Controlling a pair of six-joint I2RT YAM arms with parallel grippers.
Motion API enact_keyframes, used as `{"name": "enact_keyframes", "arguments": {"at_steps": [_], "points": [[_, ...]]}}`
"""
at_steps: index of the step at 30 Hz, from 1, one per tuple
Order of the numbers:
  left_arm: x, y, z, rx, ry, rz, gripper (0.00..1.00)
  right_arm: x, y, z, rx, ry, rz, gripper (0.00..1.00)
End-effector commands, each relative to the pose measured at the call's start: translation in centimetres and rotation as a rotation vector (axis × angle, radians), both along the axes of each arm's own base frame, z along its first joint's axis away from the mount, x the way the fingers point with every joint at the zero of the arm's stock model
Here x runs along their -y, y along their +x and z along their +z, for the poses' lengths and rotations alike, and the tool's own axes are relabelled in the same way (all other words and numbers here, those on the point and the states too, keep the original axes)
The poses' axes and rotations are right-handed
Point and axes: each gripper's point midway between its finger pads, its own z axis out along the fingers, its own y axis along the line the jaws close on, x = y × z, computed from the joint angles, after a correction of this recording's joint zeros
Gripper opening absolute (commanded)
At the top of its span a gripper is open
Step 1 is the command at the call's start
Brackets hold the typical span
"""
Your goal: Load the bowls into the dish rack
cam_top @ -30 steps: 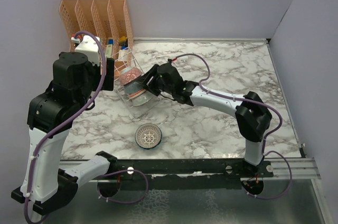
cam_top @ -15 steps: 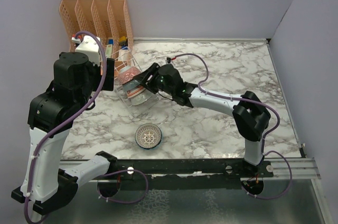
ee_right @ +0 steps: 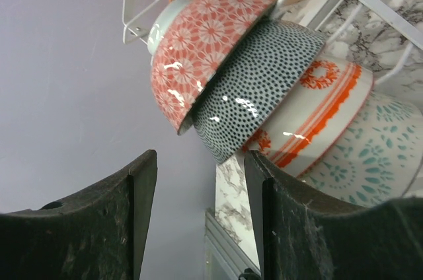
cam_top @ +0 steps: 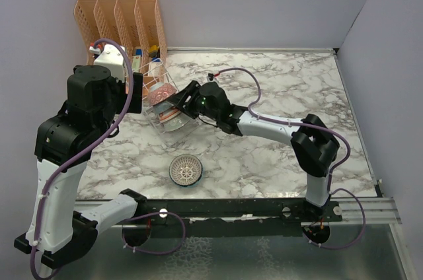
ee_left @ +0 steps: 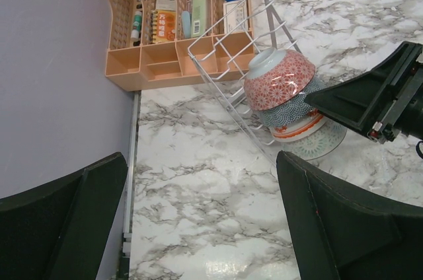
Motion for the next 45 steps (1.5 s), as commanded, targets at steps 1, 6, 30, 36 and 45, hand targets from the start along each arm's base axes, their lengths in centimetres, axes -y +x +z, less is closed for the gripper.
{"name": "enact_keyframes", "arguments": {"at_steps": [1, 6, 30, 36, 45], "points": [[-0.4, -0.1, 0.7, 0.030, 0.005, 0.013, 0.99, 1.0, -1.1, 1.6, 0.043, -0.004, 0.037, 0.56], [-0.3, 0.0, 1.0, 0.035, 0.001, 0.013, 0.99, 2.2, -2.1, 2.3, 0.071, -0.080, 0.072, 0.56], [0.1, -0.1, 2.9, 0.077, -0.062, 0.011, 0.99, 0.8, -25.3, -7.3, 0.163, -0.765, 1.002, 0.56], [-0.1, -0.3, 3.0, 0.084, -0.060, 0.013, 0.99, -0.4, -23.5, -10.4, 0.216, -0.876, 1.018, 0.56], [-0.6, -0.7, 2.9, 0.088, -0.056, 0.034, 0.99, -0.6, -23.4, -12.5, 0.207, -0.903, 1.034, 0.56]]}}
